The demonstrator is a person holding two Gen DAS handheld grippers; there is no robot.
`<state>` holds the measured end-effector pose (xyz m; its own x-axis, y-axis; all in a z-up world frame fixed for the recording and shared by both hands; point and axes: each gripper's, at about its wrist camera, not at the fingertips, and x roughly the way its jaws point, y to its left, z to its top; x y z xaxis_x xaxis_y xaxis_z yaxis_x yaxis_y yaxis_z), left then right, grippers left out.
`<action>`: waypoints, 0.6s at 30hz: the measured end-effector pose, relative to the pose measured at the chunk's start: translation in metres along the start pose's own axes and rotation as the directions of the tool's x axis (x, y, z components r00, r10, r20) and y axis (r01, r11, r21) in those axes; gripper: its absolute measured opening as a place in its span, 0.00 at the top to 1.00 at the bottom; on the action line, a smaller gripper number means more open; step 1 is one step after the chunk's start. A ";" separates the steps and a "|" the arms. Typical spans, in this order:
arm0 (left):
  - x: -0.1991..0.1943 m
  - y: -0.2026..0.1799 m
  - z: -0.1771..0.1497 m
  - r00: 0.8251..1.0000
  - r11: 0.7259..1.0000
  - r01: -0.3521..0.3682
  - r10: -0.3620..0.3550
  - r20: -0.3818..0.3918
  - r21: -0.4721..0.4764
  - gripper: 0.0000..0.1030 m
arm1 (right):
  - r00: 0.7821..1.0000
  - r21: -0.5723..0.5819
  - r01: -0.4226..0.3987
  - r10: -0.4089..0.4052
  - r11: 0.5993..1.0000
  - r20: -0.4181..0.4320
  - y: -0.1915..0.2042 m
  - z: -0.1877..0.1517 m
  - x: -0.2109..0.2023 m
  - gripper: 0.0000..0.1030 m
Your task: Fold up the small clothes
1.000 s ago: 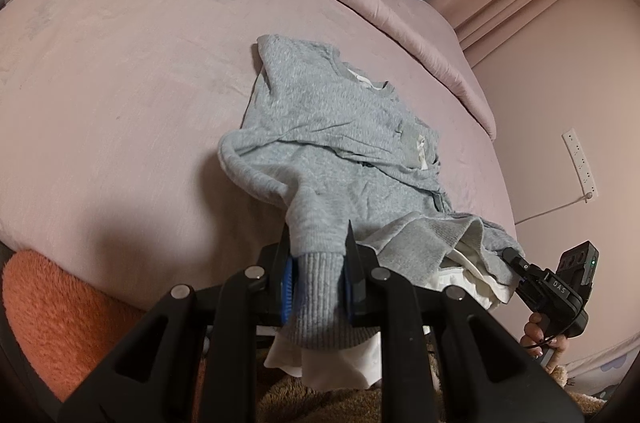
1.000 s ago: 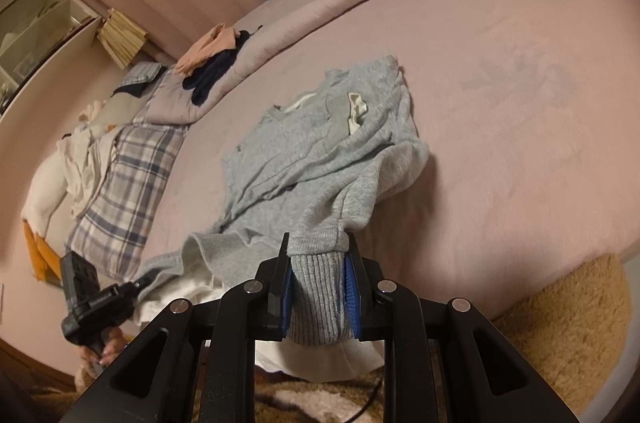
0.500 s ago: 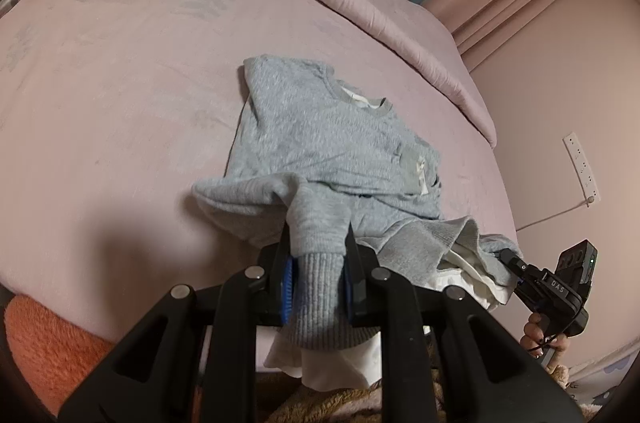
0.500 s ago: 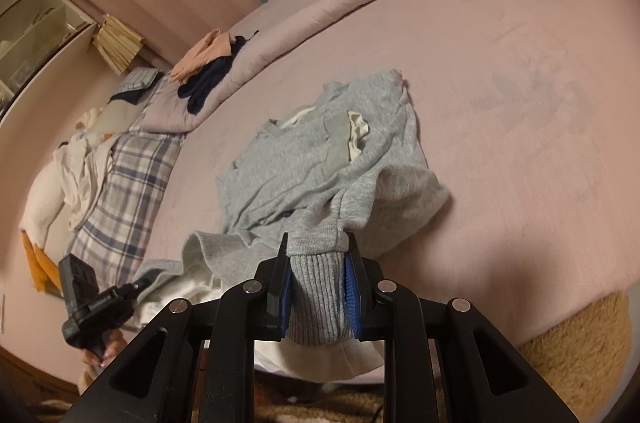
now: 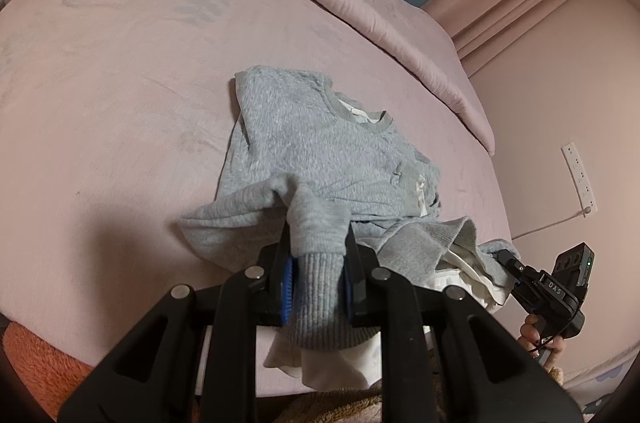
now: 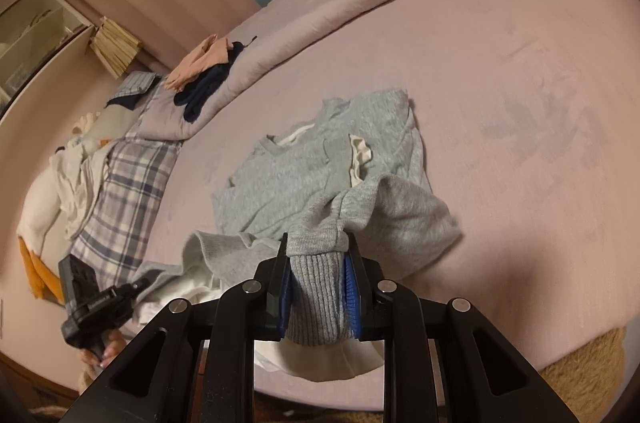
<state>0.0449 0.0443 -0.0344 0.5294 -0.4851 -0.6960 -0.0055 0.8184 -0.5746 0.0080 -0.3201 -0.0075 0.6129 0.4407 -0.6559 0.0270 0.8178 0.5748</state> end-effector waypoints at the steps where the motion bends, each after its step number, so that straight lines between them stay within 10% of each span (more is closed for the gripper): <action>1: 0.002 0.001 0.002 1.000 1.000 0.000 0.000 -0.001 -0.001 0.82 | 1.000 -0.002 0.004 -0.004 1.000 0.001 0.001 0.002 0.001 0.78; 18: 0.044 0.004 0.033 0.998 1.000 -0.026 0.025 -0.058 -0.011 0.82 | 0.998 0.017 0.064 -0.063 0.998 -0.030 -0.010 0.028 0.036 0.78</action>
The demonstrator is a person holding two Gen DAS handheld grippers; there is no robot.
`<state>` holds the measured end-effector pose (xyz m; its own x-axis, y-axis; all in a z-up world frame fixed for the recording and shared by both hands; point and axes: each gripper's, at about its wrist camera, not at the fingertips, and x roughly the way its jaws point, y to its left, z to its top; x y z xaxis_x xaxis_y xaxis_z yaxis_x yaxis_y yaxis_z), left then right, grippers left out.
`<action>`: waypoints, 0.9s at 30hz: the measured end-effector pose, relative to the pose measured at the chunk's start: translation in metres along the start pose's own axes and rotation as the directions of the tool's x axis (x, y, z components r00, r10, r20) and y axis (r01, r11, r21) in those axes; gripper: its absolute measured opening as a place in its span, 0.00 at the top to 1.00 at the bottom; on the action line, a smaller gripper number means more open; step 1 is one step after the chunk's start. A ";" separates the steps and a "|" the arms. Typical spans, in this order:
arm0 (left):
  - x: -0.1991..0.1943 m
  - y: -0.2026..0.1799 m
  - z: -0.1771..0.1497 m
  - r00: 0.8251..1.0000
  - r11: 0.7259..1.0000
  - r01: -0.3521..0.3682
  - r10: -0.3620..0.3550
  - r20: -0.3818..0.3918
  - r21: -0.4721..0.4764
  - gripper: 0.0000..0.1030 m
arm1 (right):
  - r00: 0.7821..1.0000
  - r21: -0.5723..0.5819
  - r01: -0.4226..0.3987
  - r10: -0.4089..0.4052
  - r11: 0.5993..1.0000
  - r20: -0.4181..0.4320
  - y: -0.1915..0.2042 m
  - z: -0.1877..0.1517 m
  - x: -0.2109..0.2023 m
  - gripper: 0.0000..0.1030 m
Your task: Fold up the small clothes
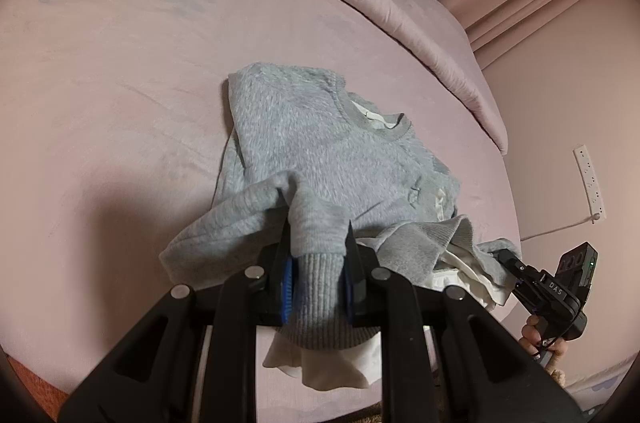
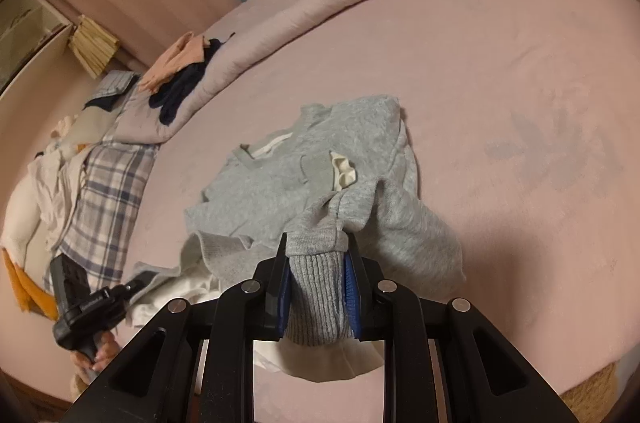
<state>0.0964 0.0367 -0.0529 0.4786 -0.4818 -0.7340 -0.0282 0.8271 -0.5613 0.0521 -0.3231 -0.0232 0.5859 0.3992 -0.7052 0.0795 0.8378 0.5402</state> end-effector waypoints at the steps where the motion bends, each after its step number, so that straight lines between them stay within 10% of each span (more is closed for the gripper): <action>1: 0.002 0.000 0.002 1.000 1.000 0.000 0.000 -0.002 -0.001 0.82 | 1.000 0.005 0.003 -0.003 1.000 -0.004 -0.001 0.002 0.003 0.78; 27: 0.069 0.032 0.033 0.995 0.992 -0.067 0.058 -0.082 -0.105 0.82 | 0.989 0.069 0.127 -0.121 0.989 -0.082 -0.028 0.025 0.060 0.78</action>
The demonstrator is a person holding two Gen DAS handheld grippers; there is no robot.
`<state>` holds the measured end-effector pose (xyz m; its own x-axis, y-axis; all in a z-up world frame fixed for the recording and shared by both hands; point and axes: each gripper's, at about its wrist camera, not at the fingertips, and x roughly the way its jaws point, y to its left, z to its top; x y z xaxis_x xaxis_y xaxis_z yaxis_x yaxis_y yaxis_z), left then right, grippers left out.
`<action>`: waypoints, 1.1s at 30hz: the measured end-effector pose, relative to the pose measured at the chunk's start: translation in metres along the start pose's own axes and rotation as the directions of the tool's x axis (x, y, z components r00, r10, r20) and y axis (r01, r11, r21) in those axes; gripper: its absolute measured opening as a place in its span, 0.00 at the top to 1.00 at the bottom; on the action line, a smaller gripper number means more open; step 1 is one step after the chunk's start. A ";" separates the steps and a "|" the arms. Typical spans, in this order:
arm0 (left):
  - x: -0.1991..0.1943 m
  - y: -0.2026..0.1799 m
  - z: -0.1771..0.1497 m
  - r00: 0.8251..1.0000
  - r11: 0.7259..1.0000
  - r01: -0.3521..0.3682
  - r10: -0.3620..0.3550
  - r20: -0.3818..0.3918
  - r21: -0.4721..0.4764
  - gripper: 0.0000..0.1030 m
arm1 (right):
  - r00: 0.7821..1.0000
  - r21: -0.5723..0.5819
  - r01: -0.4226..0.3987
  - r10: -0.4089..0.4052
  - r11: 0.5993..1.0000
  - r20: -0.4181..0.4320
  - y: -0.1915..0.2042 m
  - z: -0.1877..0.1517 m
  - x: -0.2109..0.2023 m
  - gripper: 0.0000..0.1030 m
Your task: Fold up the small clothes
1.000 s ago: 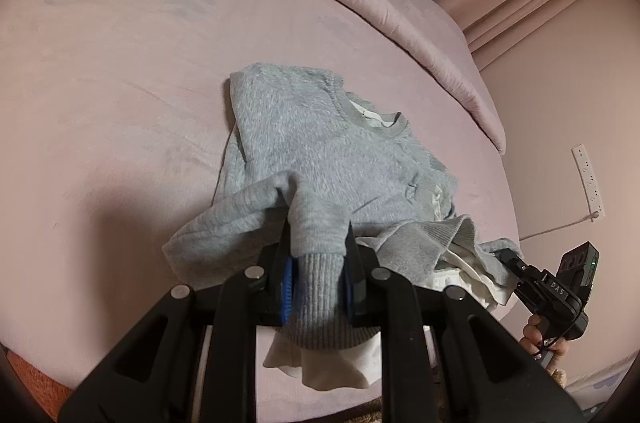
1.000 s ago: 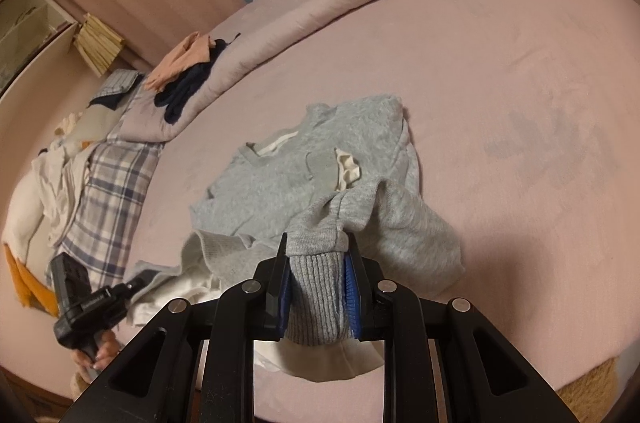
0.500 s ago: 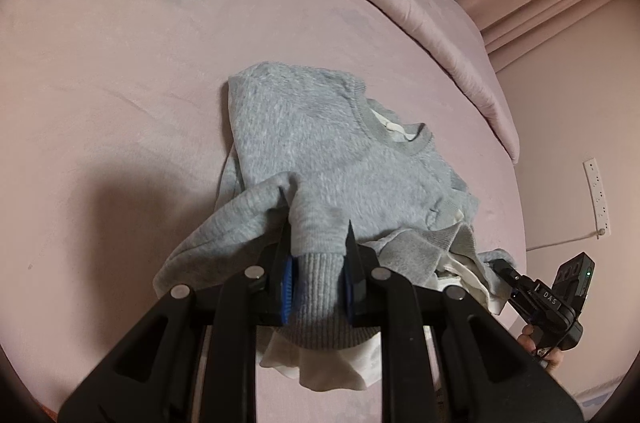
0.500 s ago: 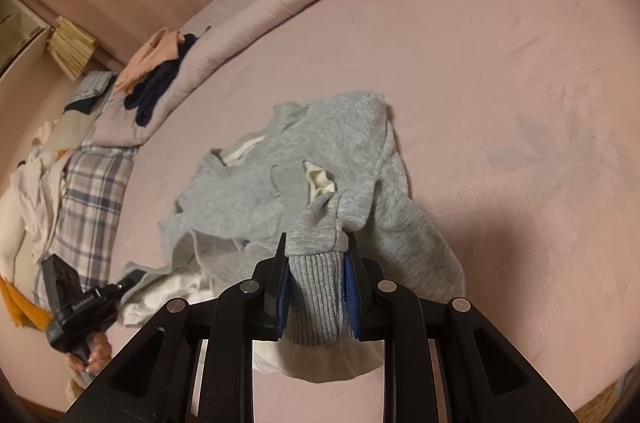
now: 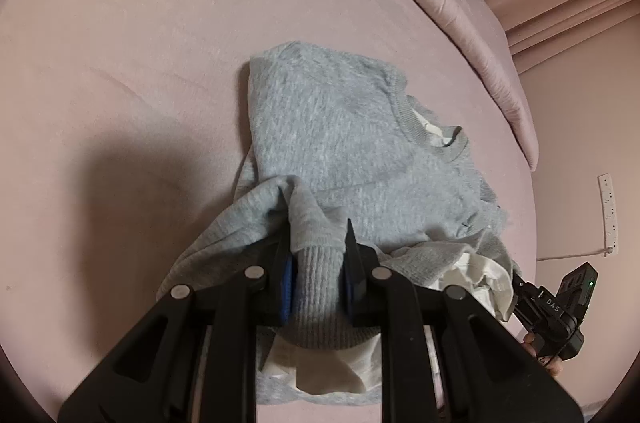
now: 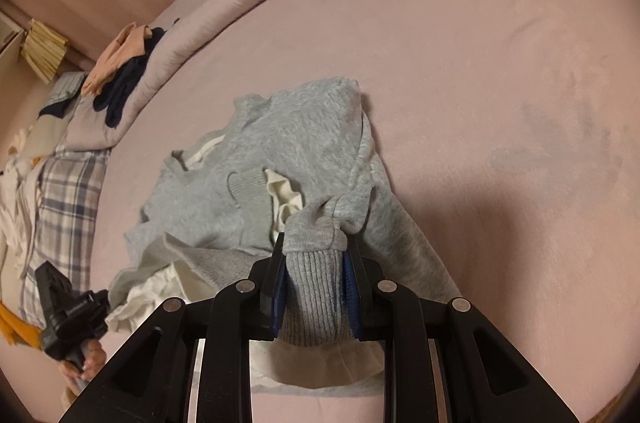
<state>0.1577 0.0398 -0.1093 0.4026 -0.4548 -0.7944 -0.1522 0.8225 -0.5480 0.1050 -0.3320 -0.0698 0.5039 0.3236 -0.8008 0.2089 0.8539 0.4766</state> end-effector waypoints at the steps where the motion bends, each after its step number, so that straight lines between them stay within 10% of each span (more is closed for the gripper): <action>1: 0.002 0.001 0.000 1.000 1.000 -0.002 0.002 -0.004 -0.003 0.82 | 1.000 0.006 0.001 -0.001 1.000 -0.003 -0.001 0.001 0.002 0.78; 33: 0.015 0.005 0.000 0.999 0.999 -0.033 0.033 -0.001 -0.036 0.79 | 0.999 0.016 0.052 -0.052 0.999 0.002 -0.005 -0.001 0.018 0.78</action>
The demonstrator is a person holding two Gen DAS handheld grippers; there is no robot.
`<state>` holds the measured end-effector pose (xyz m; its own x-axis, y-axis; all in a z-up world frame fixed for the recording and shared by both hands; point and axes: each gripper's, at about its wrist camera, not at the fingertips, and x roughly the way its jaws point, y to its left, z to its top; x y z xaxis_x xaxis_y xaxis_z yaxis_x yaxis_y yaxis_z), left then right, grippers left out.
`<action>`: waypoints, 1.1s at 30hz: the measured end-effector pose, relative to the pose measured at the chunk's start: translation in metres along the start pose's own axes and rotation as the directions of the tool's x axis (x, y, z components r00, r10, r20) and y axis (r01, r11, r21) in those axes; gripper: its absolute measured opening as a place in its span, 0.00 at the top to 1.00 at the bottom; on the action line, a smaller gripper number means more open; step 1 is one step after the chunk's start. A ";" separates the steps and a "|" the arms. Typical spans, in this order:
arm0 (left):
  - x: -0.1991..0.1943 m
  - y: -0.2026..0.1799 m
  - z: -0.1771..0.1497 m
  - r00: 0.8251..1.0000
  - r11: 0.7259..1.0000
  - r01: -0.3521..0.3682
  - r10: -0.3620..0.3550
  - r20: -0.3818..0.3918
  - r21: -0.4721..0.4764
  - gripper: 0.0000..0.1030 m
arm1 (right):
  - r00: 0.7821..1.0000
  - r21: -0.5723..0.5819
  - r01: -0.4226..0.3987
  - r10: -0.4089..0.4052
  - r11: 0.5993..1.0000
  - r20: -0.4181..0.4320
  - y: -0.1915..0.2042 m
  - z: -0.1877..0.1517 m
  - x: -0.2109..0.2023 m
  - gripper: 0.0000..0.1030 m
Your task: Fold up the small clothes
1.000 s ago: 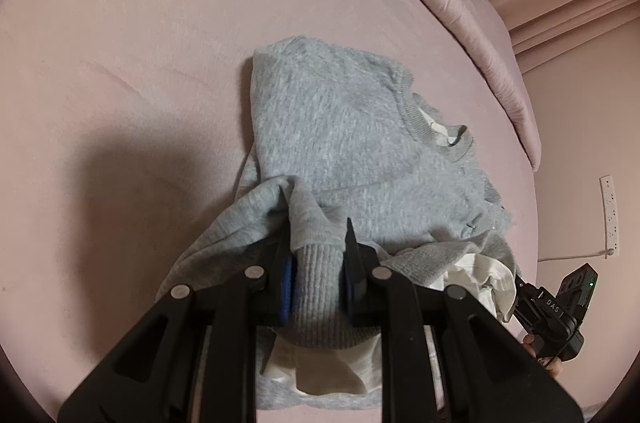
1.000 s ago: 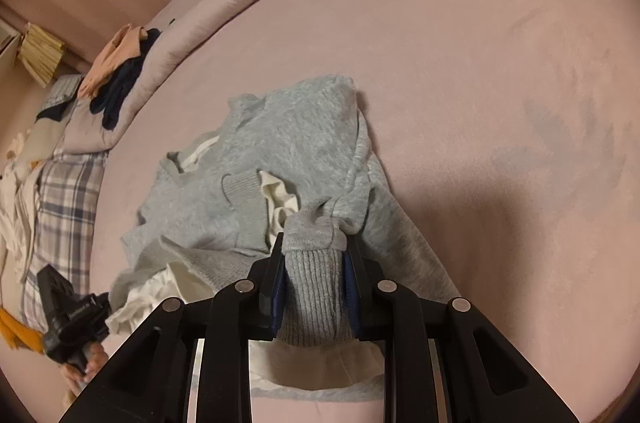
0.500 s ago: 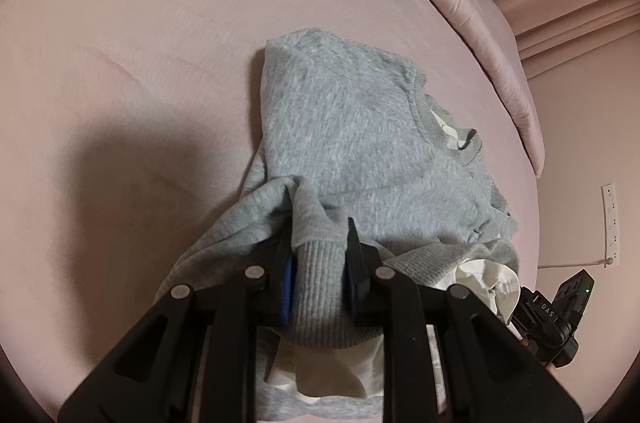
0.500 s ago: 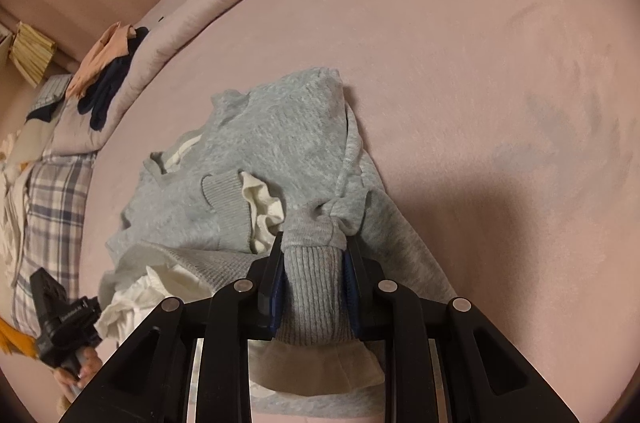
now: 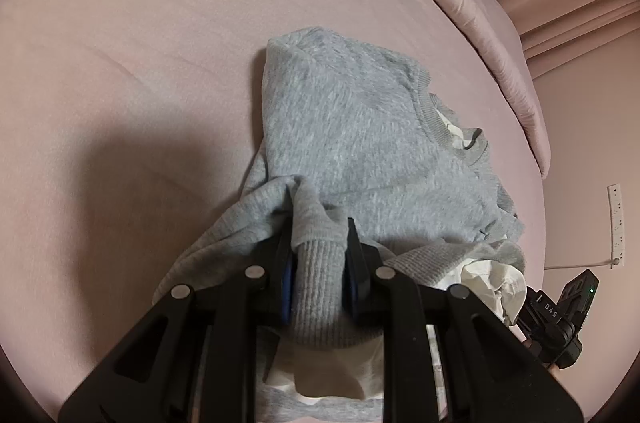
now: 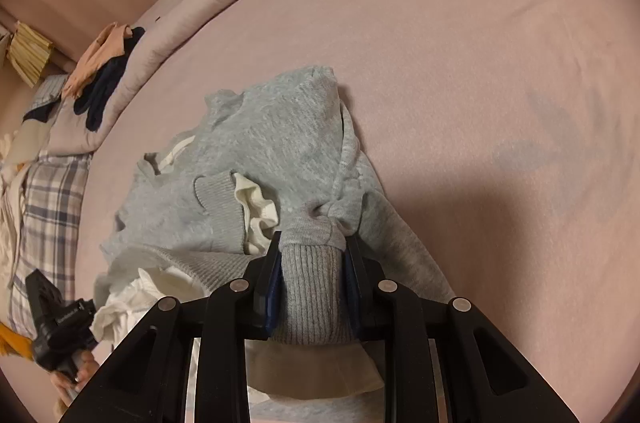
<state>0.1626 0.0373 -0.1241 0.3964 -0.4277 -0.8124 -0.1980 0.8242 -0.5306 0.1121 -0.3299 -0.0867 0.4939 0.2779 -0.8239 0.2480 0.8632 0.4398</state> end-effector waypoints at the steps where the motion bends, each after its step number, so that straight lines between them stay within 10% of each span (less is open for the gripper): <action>1: 0.000 -0.001 0.000 1.000 1.000 -0.003 0.003 0.002 0.002 0.79 | 1.000 0.000 0.001 -0.001 1.000 0.001 0.000 0.000 0.000 0.78; 15: -0.007 -0.010 -0.004 0.999 0.998 -0.038 0.036 0.026 0.049 0.76 | 0.995 -0.046 0.096 -0.094 0.994 0.045 0.014 -0.002 -0.006 0.69; 23: -0.066 -0.027 -0.016 0.984 0.987 -0.047 0.019 0.176 0.155 0.24 | 0.956 -0.215 0.244 -0.198 0.946 0.215 0.037 -0.008 -0.054 0.41; 33: -0.077 -0.020 -0.068 0.991 0.967 -0.051 0.018 0.133 0.251 0.22 | 0.963 -0.420 0.241 -0.163 0.875 0.213 0.051 -0.045 -0.077 0.31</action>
<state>0.0753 0.0287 -0.0670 0.5085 -0.3598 -0.7823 0.0132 0.9117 -0.4107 0.0494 -0.2883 -0.0164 0.6125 0.0373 -0.7896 -0.0139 0.9992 0.0364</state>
